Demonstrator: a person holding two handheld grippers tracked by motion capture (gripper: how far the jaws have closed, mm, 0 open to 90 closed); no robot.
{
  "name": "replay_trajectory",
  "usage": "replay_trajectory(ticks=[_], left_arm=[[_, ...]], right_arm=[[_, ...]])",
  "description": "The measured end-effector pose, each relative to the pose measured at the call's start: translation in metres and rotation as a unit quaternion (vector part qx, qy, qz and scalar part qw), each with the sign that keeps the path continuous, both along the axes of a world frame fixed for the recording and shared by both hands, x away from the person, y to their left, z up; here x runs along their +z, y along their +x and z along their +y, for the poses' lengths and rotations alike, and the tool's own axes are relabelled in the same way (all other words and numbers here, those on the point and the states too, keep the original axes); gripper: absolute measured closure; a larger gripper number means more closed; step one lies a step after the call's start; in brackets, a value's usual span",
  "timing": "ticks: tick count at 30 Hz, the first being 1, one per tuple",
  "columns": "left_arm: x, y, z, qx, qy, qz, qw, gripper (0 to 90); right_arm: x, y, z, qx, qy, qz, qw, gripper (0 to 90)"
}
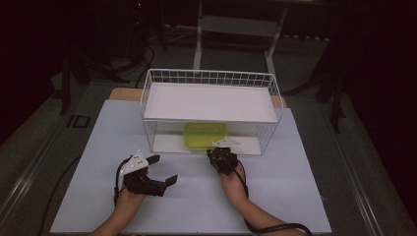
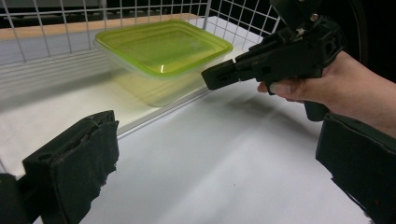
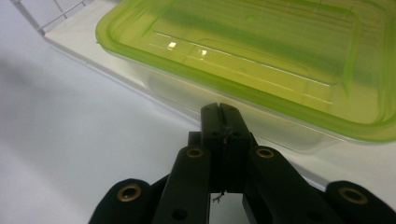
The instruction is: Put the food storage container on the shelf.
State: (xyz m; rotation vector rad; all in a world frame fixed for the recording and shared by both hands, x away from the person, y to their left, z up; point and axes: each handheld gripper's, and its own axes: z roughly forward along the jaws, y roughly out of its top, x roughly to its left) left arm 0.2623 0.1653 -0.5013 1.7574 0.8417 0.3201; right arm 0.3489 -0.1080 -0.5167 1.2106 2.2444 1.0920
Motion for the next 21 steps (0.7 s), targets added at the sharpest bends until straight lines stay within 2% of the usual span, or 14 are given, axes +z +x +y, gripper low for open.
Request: replay_trajectory(ticks=[14,21], left_arm=[[-0.001,-0.001,0.0,-0.003,-0.004,0.0,1.0,0.0],[0.0,-0.001,0.0,-0.004,-0.004,0.0,1.0,0.0]], right_arm=[[-0.004,0.02,0.006,-0.016,-0.002,-0.009,0.9998,89.9],[-0.005,0.028,0.011,-0.021,0.006,-0.009,0.9997,89.9]])
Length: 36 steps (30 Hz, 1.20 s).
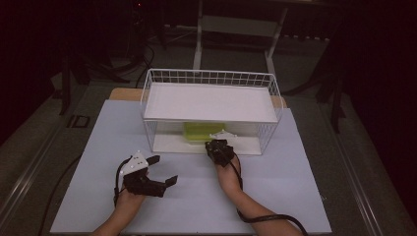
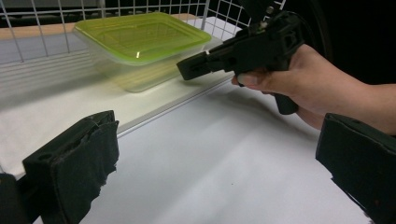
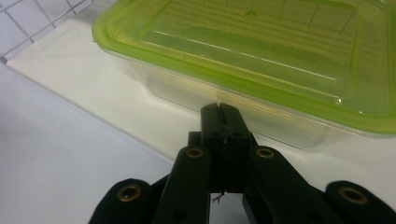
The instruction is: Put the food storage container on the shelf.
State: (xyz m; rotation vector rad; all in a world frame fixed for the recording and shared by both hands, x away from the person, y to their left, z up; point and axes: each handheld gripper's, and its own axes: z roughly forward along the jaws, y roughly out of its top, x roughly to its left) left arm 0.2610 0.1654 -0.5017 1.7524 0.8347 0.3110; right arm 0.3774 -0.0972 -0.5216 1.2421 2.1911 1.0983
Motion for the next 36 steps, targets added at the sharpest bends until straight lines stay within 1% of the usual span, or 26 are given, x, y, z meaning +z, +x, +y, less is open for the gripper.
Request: replay_trajectory(ticks=[2,4,10,13,16,18,21,24,28,31,33,36], left_arm=[[0.0,0.0,0.0,0.0,0.0,0.001,1.0,0.0],[0.0,-0.001,0.0,0.001,0.0,0.001,1.0,0.1],[-0.001,-0.002,0.001,0.0,-0.004,0.004,1.0,0.0],[0.0,-0.002,0.002,0.001,-0.003,0.003,1.0,0.0],[0.0,-0.003,0.002,0.001,-0.005,0.004,1.0,0.0],[0.0,-0.003,0.002,0.002,-0.003,0.003,1.0,0.0],[0.0,-0.002,0.001,0.001,-0.003,0.003,1.0,0.0],[-0.001,-0.002,0.001,0.0,-0.003,0.003,1.0,0.1],[-0.001,-0.001,0.001,0.002,-0.002,0.004,1.0,0.0],[0.0,0.0,0.001,0.001,-0.005,0.004,1.0,0.0],[0.0,-0.001,0.0,0.003,-0.005,-0.001,1.0,0.1],[0.001,0.0,0.0,0.003,-0.004,-0.002,1.0,0.0]], right_arm=[[0.0,0.003,0.002,0.0,-0.001,-0.001,1.0,89.9],[-0.001,0.005,0.005,0.001,-0.006,-0.008,1.0,89.9],[-0.003,0.012,0.008,-0.004,-0.006,-0.018,0.9998,90.0],[-0.003,0.015,0.007,-0.012,-0.003,-0.016,0.9998,89.9],[-0.003,0.017,0.007,-0.009,-0.003,-0.014,0.9999,89.9],[-0.004,0.016,0.008,-0.008,-0.006,-0.015,0.9998,90.0],[-0.004,0.016,0.01,-0.005,0.001,-0.014,0.9999,89.9],[-0.003,0.014,0.01,0.0,0.003,-0.015,0.9999,89.9],[-0.002,0.005,0.015,0.013,0.0,-0.016,0.9998,89.8],[0.001,-0.001,0.016,0.021,0.004,-0.016,0.9996,89.8],[0.004,-0.005,0.016,0.023,0.0,-0.022,0.9995,89.7],[0.007,-0.01,0.013,0.025,0.001,-0.027,0.9993,89.7]])
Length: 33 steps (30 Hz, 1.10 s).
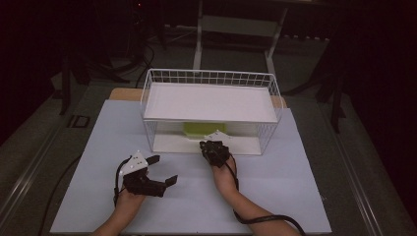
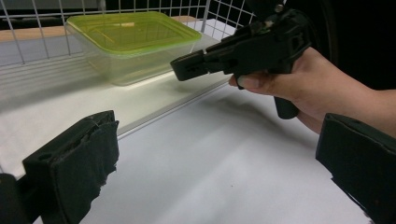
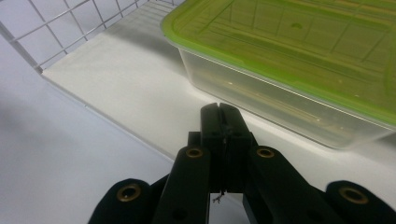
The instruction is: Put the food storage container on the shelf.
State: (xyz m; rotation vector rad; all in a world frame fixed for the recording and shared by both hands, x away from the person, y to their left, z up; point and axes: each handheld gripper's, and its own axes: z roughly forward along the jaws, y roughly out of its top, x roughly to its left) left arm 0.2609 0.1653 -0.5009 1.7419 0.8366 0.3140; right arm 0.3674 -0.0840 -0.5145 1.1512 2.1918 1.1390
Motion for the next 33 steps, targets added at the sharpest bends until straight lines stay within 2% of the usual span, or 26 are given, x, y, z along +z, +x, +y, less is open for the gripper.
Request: replay_trajectory(ticks=[8,10,13,15,19,23,25,27,29,33], left_arm=[[-0.001,0.001,-0.003,-0.012,-0.003,0.004,0.9999,0.0],[-0.001,0.001,-0.003,-0.011,-0.002,0.007,0.9999,0.0],[-0.001,0.002,-0.004,-0.012,0.003,0.008,0.9999,0.0],[-0.001,0.003,-0.005,-0.016,0.006,0.009,0.9998,0.0],[0.001,0.005,-0.005,-0.026,-0.007,0.012,0.9996,0.0],[0.003,0.006,-0.007,-0.042,-0.005,0.011,0.999,0.0],[0.005,0.006,-0.008,-0.049,-0.006,0.007,0.9987,0.0],[0.008,0.006,-0.009,-0.06,-0.011,-0.003,0.9981,0.1],[0.01,0.006,-0.009,-0.066,-0.015,-0.001,0.9977,0.0],[0.015,0.005,-0.007,-0.076,-0.018,0.006,0.9969,0.1]], right_arm=[[0.006,-0.014,-0.014,0.007,-0.002,-0.004,1.0,84.3],[0.009,-0.017,-0.019,0.005,0.005,0.001,1.0,79.2],[0.014,-0.022,-0.026,0.008,0.014,0.007,0.9998,69.0],[0.016,-0.025,-0.03,0.009,0.017,0.007,0.9998,56.8],[0.02,-0.029,-0.042,0.012,0.047,0.019,0.9987,37.8],[0.024,-0.033,-0.052,0.008,0.054,0.012,0.9984,21.6],[0.027,-0.036,-0.056,0.015,0.052,0.001,0.9986,15.4],[0.03,-0.042,-0.058,0.019,0.028,-0.019,0.9992,14.2],[0.034,-0.045,-0.061,0.036,0.023,-0.018,0.9989,12.9],[0.039,-0.049,-0.067,0.059,0.038,-0.013,0.9974,13.9]])
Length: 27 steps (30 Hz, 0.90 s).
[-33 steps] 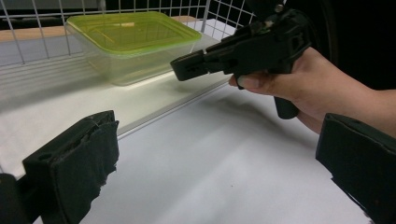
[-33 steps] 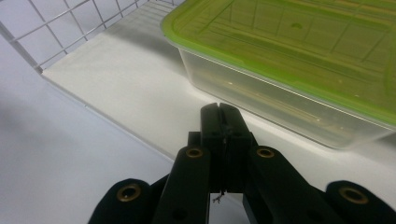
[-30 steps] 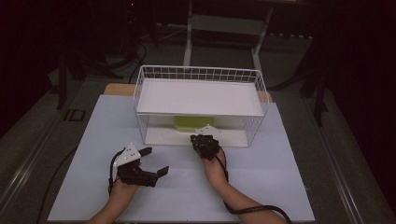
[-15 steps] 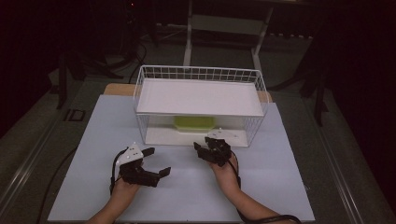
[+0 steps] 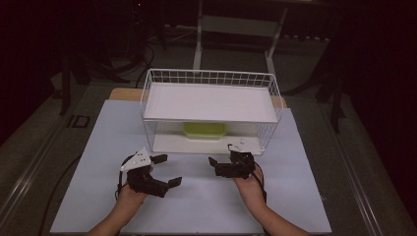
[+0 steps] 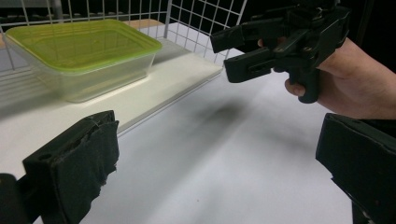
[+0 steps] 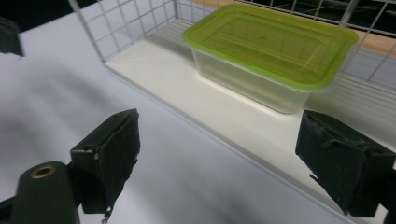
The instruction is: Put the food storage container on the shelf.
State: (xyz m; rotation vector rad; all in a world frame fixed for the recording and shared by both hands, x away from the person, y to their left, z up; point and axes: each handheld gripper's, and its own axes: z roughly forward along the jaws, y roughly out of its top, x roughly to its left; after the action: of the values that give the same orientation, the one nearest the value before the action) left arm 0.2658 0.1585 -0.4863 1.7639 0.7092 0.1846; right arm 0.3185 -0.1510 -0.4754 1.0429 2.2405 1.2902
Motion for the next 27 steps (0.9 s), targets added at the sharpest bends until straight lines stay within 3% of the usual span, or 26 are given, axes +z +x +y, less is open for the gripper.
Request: replay_trajectory(ticks=[10,18,27], left_arm=[[0.011,-0.012,0.003,-0.023,-0.021,0.009,0.9995,0.1],[0.018,-0.025,0.009,-0.034,-0.011,-0.006,0.9994,0.0],[0.013,-0.04,0.015,-0.045,-0.02,0.001,0.9988,0.0]], right_arm=[[0.014,-0.017,-0.009,0.034,0.011,0.001,0.9994,15.9],[0.019,-0.032,-0.018,0.068,0.016,0.002,0.9975,16.2],[0.019,-0.046,-0.031,0.071,0.03,0.011,0.997,16.1]])
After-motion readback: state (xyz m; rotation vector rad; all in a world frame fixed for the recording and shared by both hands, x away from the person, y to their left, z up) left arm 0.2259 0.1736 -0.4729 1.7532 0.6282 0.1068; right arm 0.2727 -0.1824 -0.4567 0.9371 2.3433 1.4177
